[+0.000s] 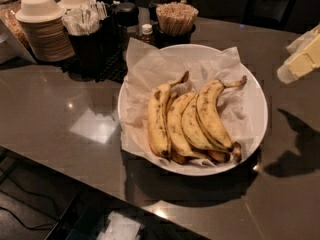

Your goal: Pick banana from white bowl

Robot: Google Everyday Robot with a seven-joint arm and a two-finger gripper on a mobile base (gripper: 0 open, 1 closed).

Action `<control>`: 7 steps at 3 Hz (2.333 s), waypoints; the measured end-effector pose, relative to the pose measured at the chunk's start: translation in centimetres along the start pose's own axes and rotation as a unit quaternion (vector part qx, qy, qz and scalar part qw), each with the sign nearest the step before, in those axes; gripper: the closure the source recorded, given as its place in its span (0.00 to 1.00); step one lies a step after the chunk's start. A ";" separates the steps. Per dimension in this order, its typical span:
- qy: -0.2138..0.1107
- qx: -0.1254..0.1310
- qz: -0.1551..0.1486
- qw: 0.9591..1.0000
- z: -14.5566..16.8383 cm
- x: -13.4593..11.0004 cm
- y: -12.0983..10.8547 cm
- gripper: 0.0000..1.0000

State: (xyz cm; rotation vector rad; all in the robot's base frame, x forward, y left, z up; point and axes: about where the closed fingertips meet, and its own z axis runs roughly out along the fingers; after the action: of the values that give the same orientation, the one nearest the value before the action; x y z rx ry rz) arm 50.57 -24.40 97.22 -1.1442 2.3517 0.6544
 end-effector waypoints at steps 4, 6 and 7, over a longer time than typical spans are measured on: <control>-0.062 -0.082 0.081 0.991 -3.1 -3.3 6.5 0.00; -0.025 -0.075 0.085 0.993 -0.3 -2.5 13.4 0.00; -0.013 -0.080 0.094 0.992 1.2 -1.6 13.8 0.00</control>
Offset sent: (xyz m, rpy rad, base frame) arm -0.0639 0.0068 0.0489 0.1350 0.1529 -0.0278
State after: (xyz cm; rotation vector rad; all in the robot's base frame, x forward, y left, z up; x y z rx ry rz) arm 40.52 -15.16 100.21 -0.9779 2.4410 0.9329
